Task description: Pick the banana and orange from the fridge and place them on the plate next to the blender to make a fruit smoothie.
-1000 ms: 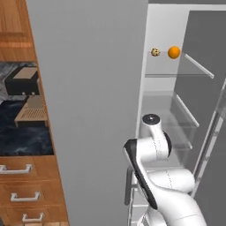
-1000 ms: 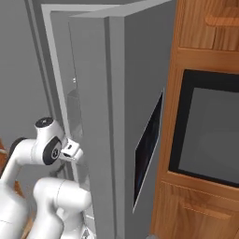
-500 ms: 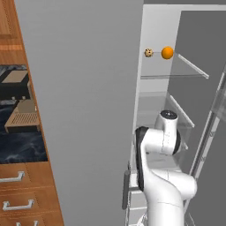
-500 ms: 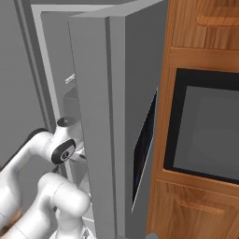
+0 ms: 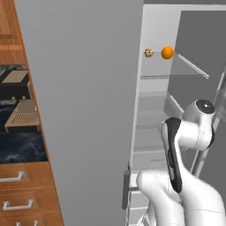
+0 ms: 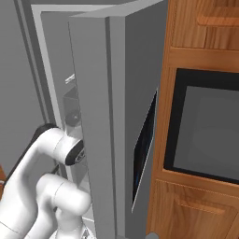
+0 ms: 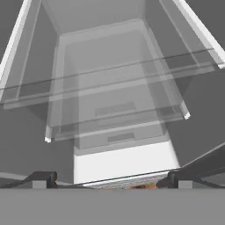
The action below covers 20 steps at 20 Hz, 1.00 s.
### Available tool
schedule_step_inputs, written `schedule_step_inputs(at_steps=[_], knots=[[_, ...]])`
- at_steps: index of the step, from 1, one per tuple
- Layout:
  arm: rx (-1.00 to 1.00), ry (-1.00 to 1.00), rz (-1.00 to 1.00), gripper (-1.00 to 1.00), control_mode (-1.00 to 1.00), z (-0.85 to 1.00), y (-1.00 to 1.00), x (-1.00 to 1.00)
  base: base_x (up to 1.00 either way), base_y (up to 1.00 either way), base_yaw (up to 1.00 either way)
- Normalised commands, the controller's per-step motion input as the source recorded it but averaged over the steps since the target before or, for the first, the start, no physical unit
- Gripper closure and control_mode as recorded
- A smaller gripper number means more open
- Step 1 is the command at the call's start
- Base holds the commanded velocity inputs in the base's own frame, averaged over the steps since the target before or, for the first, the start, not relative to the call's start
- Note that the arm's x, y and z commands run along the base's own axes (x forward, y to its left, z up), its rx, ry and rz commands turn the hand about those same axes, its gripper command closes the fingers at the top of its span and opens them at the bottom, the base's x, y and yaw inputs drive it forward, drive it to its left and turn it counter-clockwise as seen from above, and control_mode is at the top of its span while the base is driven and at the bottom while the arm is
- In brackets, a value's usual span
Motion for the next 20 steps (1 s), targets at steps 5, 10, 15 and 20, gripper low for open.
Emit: schedule_step_inputs(at_steps=[5,10,15,20], knots=[[0.0,-0.26,0.0,-1.0,-1.0,1.0,0.0,0.04,0.0,0.0,0.0],[-0.06,-0.19,-0.07,-1.0,-1.0,0.97,0.35,0.03,0.0,0.0,0.0],[-0.09,-0.04,-0.1,-1.0,-1.0,0.78,0.31,0.0,0.0,0.0,0.0],[-0.08,-0.15,-0.09,-1.0,-1.0,0.92,0.0,-0.13,0.0,0.0,0.0]])
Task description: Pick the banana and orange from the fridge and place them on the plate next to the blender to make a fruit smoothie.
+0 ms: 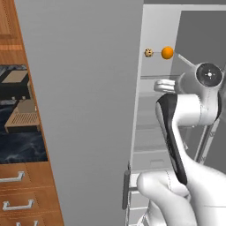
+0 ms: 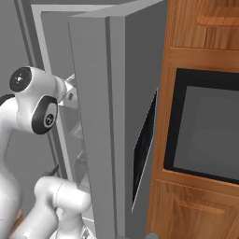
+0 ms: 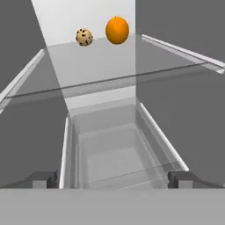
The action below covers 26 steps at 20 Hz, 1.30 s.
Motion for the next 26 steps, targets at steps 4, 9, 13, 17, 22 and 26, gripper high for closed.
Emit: schedule_step_inputs(at_steps=[4,9,13,17,22,26], knots=[[-0.04,-0.12,-0.08,-1.0,-1.0,1.0,-0.16,-0.05,0.0,0.0,0.0],[0.0,-0.02,-0.04,-1.0,-1.0,0.67,-0.32,0.28,0.0,0.0,0.0],[0.0,-0.04,0.0,-1.0,-1.0,0.03,-0.11,0.65,0.0,0.0,0.0],[0.0,0.0,0.0,-1.0,-1.0,-0.02,-0.04,0.83,0.0,0.0,0.0],[0.0,0.0,-0.01,-1.0,-1.0,-0.15,-0.39,0.78,0.0,0.0,0.0],[0.0,0.0,0.0,-1.0,-1.0,-0.22,-0.67,0.71,0.0,0.0,0.0]])
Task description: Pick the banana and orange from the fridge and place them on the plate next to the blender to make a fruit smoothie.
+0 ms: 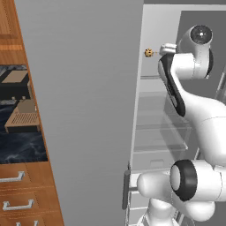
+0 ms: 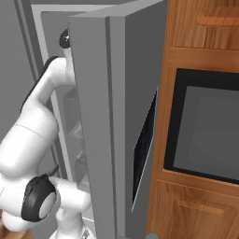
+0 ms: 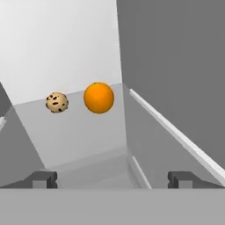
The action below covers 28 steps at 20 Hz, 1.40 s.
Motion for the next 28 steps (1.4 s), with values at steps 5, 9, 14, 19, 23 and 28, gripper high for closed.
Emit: schedule_step_inputs(at_steps=[5,9,14,19,23,28], knots=[[0.0,0.09,0.0,-1.0,-1.0,0.0,-0.31,0.72,0.0,0.0,0.0],[0.0,0.09,0.0,-1.0,-1.0,-0.02,-0.02,0.74,0.0,0.0,0.0],[0.0,0.07,0.01,-1.0,-1.0,-0.03,-0.03,0.64,0.0,0.0,0.0],[0.0,0.0,0.0,-1.0,-1.0,-0.33,-0.17,0.39,0.0,0.0,0.0],[0.0,0.0,0.0,-1.0,-1.0,-0.27,-0.16,0.44,0.0,0.0,0.0],[0.01,0.0,0.01,-1.0,-1.0,-0.07,-0.17,0.52,0.0,0.0,0.0]])
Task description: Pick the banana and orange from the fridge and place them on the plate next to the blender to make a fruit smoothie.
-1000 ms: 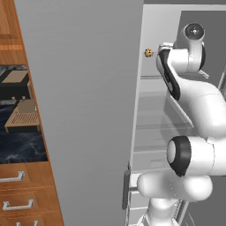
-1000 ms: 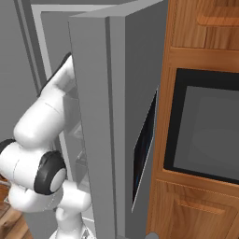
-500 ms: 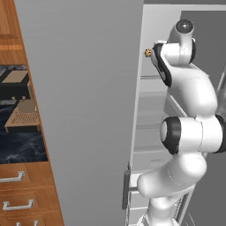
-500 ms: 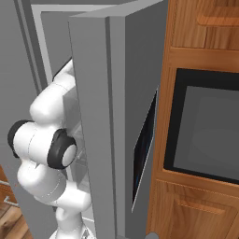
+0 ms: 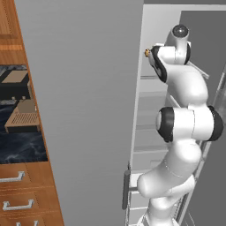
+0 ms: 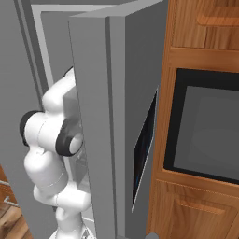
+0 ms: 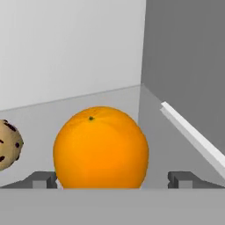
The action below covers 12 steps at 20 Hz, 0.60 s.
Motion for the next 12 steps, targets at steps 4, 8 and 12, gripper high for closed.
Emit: schedule_step_inputs(at_steps=[4,8,12], knots=[[0.0,0.0,0.02,-1.0,-1.0,0.0,-0.11,0.57,0.0,0.0,0.0],[0.0,0.0,0.02,-1.0,-1.0,-0.07,-0.04,0.47,0.0,0.0,0.0],[0.0,0.0,0.0,-1.0,-1.0,-0.48,-0.02,0.08,0.0,0.0,0.0]])
